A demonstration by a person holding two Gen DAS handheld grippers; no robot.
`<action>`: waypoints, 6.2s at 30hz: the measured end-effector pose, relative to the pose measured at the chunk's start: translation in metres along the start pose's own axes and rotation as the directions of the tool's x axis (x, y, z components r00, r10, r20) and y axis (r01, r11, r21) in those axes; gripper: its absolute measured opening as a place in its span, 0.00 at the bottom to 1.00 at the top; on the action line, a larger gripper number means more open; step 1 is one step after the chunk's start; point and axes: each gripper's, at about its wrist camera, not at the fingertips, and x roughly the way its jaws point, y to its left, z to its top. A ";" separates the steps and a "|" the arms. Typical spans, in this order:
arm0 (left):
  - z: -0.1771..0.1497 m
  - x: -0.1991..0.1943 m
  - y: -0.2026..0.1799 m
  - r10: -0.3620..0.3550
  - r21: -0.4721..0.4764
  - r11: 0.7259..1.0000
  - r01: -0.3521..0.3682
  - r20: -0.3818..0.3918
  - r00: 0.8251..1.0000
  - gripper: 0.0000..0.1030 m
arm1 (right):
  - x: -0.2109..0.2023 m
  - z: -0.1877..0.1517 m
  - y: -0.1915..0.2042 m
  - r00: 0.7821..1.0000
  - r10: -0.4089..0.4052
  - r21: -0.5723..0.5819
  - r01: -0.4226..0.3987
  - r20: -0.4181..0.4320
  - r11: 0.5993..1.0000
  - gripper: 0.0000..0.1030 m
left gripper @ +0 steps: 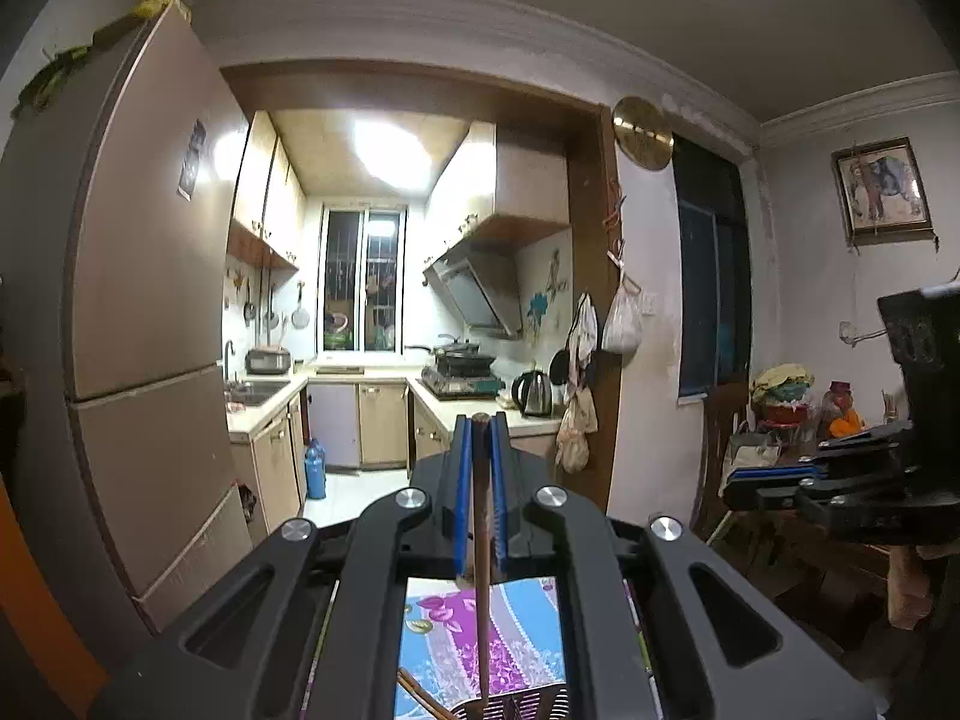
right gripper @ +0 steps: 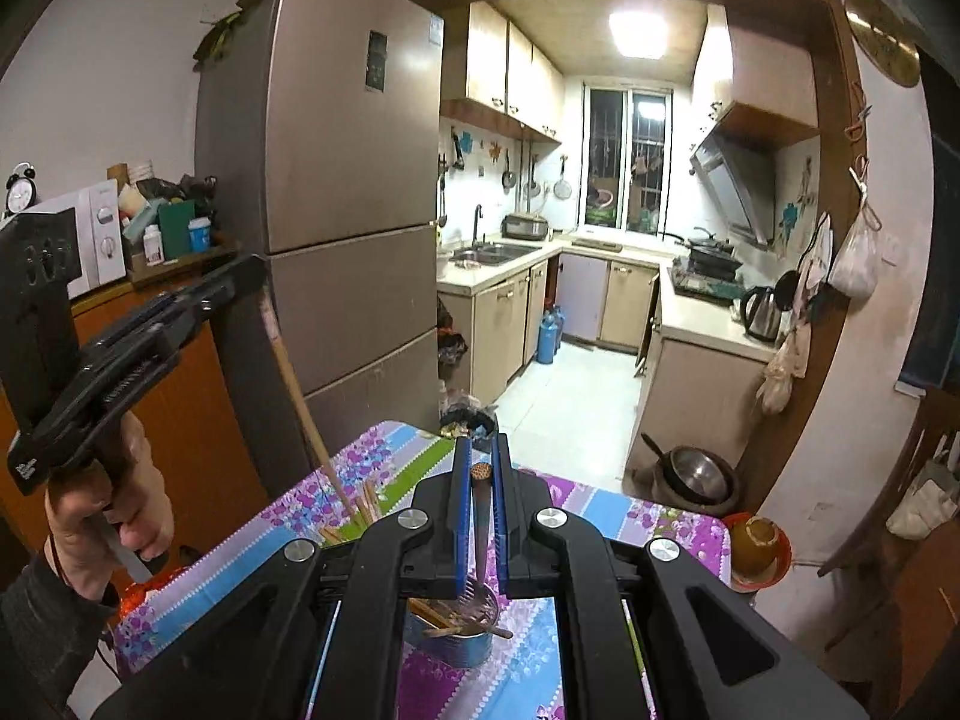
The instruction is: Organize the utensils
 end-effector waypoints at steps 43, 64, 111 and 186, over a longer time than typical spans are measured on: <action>-0.077 0.059 0.012 0.021 0.011 1.000 -0.020 -0.172 0.985 0.05 | 0.076 -0.045 0.002 0.992 0.026 0.046 -0.020 -0.120 0.999 0.07; -0.081 0.062 0.010 0.035 0.004 0.999 -0.035 -0.189 0.981 0.06 | 0.084 -0.050 0.000 0.993 0.003 0.073 0.006 -0.117 0.997 0.08; -0.186 -0.203 -0.033 0.207 0.023 0.978 -0.206 -0.008 0.978 0.95 | -0.113 -0.291 0.126 0.894 -0.221 0.100 0.198 0.390 0.975 0.95; -0.228 -0.328 -0.080 0.316 0.022 0.948 -0.318 0.069 0.946 0.95 | -0.228 -0.380 0.209 0.838 -0.225 0.053 0.229 0.497 0.972 0.95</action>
